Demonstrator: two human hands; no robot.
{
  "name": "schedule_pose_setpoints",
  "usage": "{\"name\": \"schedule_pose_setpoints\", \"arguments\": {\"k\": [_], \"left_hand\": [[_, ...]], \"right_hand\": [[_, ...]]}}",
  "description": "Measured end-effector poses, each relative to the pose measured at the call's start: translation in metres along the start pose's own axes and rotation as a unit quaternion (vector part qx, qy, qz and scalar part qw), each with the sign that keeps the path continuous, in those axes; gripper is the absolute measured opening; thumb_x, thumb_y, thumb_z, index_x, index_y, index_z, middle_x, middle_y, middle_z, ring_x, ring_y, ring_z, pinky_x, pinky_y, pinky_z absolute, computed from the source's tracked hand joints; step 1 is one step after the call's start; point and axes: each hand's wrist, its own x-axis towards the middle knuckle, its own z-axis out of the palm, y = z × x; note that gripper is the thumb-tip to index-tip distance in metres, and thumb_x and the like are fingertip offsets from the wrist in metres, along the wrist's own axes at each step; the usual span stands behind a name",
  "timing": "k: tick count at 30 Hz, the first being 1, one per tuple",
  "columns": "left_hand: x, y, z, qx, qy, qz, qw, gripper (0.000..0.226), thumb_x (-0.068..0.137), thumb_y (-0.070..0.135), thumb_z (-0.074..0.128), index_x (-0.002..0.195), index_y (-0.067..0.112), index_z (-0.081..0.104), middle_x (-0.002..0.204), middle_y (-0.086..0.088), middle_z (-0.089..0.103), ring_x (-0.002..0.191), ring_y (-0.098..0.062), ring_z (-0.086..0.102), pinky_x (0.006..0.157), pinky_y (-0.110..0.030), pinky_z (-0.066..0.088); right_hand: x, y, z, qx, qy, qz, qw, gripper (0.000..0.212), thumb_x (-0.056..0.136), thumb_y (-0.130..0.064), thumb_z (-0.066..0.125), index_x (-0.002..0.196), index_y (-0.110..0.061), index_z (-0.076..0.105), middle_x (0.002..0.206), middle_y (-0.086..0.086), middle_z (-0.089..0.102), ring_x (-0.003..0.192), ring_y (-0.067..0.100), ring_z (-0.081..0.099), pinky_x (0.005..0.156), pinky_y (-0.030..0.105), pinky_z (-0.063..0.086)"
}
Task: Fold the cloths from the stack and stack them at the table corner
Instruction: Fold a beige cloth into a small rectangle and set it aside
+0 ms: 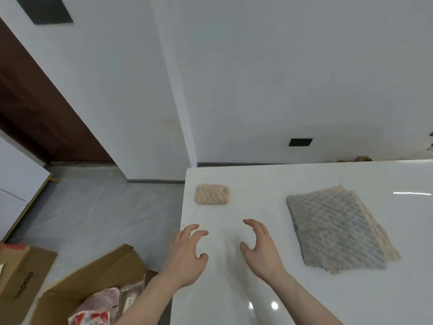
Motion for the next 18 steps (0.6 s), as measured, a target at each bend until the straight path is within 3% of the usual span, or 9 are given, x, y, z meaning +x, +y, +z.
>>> {"name": "schedule_pose_setpoints", "arguments": {"k": [6,13,18], "left_hand": [[-0.044,0.008,0.014,-0.012,-0.028,0.066,0.997,0.055,0.094,0.029,0.055,0.147,0.040,0.043,0.162,0.019,0.020,0.147,-0.009,0.021,0.120,-0.031,0.028],[-0.096,0.025,0.035,-0.016,-0.049,0.097,0.994,0.055,0.093,0.030,0.055,0.147,0.038,0.044,0.161,0.017,0.022,0.145,-0.012,0.026,0.120,-0.033,0.028],[-0.117,0.033,0.045,0.002,-0.058,0.096,0.994,0.055,0.095,0.032,0.054,0.148,0.038,0.042,0.162,0.018,0.021,0.146,-0.012,0.026,0.120,-0.031,0.028]], "right_hand": [[-0.086,0.006,-0.006,0.025,0.058,0.041,0.997,0.060,0.090,-0.017,0.062,0.143,-0.040,0.045,0.145,-0.025,0.039,0.130,0.001,0.045,0.109,0.026,0.042],[-0.150,0.018,-0.021,0.024,0.069,0.057,0.996,0.053,0.093,-0.019,0.063,0.139,-0.040,0.048,0.140,-0.025,0.042,0.125,0.004,0.050,0.097,0.022,0.043],[-0.164,0.025,-0.038,0.035,0.068,0.051,0.996,0.051,0.093,-0.019,0.064,0.138,-0.041,0.049,0.140,-0.025,0.043,0.127,0.004,0.050,0.098,0.023,0.043]]}}
